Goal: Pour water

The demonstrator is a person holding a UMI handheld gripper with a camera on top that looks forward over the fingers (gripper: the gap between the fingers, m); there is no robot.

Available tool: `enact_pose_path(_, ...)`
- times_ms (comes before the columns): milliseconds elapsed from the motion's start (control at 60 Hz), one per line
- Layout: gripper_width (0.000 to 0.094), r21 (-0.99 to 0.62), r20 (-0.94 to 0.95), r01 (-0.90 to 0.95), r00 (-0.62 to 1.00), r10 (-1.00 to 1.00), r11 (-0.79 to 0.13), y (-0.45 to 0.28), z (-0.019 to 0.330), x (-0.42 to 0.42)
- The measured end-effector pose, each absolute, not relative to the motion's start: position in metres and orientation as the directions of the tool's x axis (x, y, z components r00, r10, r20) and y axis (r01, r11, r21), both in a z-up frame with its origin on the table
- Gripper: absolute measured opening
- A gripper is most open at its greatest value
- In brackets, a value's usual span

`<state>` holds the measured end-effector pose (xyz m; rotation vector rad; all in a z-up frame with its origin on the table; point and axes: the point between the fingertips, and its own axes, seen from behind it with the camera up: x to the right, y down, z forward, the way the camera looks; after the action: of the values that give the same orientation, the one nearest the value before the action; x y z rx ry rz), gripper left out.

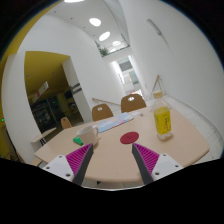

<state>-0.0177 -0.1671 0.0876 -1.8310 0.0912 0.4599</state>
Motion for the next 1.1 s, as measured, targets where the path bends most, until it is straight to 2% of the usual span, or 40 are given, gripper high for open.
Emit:
enact_pose_path(100, 0.0849, -0.916, -0.327, -0.278, 0.935, 0.135, -0.29, -0.158, 0.092, -0.019)
enact_pose_path(317, 0.0851, -0.949, -0.198, -0.19, 0.98, 0.007, -0.253, -0.117, 0.091, 0.082)
enact_pose_path(450, 0.0851, -0.976, -0.098, -0.11, 0.993, -0.071, -0.186, -0.064, 0.096, 0.137)
enact_pose_path(550, 0.085, -0.987, -0.072, -0.079, 0.996, -0.055, -0.143, -0.019, 0.1, 0.142)
enact_pose_path(683, 0.0835, -0.987, -0.063, -0.069, 0.997, -0.046, -0.144, 0.022, 0.093, 0.142)
enact_pose_path(717, 0.0796, -0.987, -0.059, -0.063, 0.998, -0.035, -0.146, 0.027, 0.09, 0.141)
enact_pose_path(733, 0.0732, -0.987, -0.057, -0.06, 0.998, -0.027, -0.149, 0.028, 0.088, 0.14)
enact_pose_path(767, 0.05, -0.987, -0.047, -0.049, 0.999, -0.022, -0.156, 0.03, 0.085, 0.139)
enact_pose_path(817, 0.0498, -0.989, -0.052, -0.058, 0.997, -0.05, -0.135, 0.031, 0.085, 0.137)
enact_pose_path(967, 0.0341, -0.992, -0.046, -0.052, 0.997, -0.059, -0.117, 0.033, 0.083, 0.137)
enact_pose_path(1100, 0.0326, -0.987, 0.111, 0.096, 0.987, -0.118, -0.125, 0.031, 0.098, 0.137)
